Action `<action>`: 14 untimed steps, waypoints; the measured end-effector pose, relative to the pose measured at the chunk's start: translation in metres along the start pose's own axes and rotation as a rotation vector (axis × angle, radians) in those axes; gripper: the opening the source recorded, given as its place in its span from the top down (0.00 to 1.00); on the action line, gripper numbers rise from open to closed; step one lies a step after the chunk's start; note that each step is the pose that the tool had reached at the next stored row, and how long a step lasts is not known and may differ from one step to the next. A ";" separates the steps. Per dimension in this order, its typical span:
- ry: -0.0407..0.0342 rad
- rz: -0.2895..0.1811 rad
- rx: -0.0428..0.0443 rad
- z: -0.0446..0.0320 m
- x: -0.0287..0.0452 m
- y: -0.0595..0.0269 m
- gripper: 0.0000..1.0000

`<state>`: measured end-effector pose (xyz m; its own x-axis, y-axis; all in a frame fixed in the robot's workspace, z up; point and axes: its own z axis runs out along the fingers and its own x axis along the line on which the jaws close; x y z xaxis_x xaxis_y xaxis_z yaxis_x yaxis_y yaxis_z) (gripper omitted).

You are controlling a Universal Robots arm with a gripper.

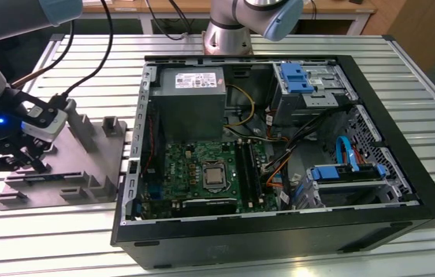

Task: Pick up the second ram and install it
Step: 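Pick up the second ram and move it above second insertion slot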

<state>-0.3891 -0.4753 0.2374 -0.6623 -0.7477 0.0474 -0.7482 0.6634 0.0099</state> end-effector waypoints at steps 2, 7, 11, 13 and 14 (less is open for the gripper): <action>0.0002 -0.013 0.0006 0.0000 0.0000 0.0000 0.89; 0.0005 -0.046 0.0022 0.0000 0.0000 0.0000 0.89; 0.0007 -0.073 0.0035 0.0000 0.0000 0.0000 0.89; 0.0009 -0.086 0.0041 0.0000 0.0000 0.0000 0.89; 0.0010 -0.093 0.0044 0.0000 0.0000 0.0000 0.89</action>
<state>-0.3891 -0.4753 0.2374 -0.5903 -0.8058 0.0475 -0.8064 0.5913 0.0099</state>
